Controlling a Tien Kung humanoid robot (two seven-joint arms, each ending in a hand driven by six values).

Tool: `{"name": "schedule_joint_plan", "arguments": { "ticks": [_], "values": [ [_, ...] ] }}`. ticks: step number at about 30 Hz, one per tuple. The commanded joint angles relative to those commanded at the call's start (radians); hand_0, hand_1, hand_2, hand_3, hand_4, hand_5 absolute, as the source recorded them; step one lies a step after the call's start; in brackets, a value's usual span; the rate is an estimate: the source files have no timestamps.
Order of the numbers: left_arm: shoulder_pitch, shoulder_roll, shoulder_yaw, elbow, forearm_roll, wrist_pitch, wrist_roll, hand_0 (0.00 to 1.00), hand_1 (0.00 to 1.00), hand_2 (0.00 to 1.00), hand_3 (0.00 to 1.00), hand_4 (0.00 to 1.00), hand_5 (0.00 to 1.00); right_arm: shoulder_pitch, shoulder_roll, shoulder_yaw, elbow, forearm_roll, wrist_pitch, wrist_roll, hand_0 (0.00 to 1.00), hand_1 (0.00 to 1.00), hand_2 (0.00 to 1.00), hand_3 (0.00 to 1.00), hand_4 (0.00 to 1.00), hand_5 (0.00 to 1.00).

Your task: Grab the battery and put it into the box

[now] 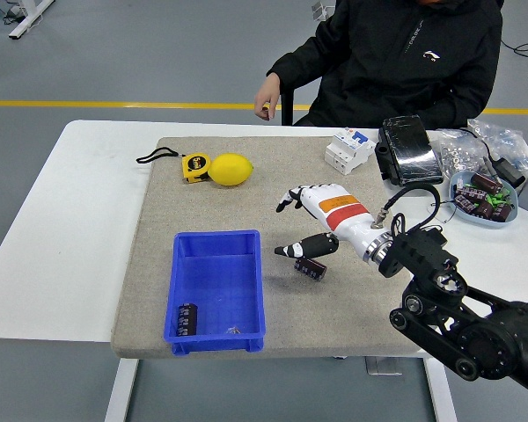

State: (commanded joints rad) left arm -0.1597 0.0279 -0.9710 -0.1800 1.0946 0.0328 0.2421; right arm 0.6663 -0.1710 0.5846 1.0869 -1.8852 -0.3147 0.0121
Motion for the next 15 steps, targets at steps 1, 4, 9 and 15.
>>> {"name": "schedule_joint_plan", "arguments": {
  "ticks": [1, 4, 9, 15],
  "values": [
    [-0.001, -0.001, 0.001, 0.000, 0.000, 0.000, 0.000, 0.792, 0.773, 0.788, 0.616, 0.679, 0.607, -0.007, -0.002, 0.000, -0.002, 0.002, -0.003, 0.000, 0.466, 0.560, 0.613, 0.543, 0.972, 0.393],
    [-0.003, -0.002, 0.003, 0.000, 0.000, 0.000, -0.002, 0.792, 0.773, 0.788, 0.616, 0.679, 0.607, -0.019, -0.002, -0.008, -0.010, 0.001, -0.008, 0.002, 0.466, 0.560, 0.613, 0.543, 0.972, 0.393],
    [-0.005, -0.005, 0.010, 0.000, -0.007, 0.002, -0.004, 0.790, 0.773, 0.789, 0.616, 0.679, 0.607, -0.033, 0.009, -0.019, -0.049, 0.001, -0.019, 0.007, 0.464, 0.555, 0.589, 0.506, 0.961, 0.385],
    [-0.007, -0.006, 0.014, 0.000, -0.012, 0.003, -0.007, 0.788, 0.772, 0.789, 0.615, 0.679, 0.607, -0.046, 0.021, -0.038, -0.090, 0.011, -0.033, 0.013, 0.456, 0.547, 0.574, 0.503, 0.946, 0.365]
  ]
}}
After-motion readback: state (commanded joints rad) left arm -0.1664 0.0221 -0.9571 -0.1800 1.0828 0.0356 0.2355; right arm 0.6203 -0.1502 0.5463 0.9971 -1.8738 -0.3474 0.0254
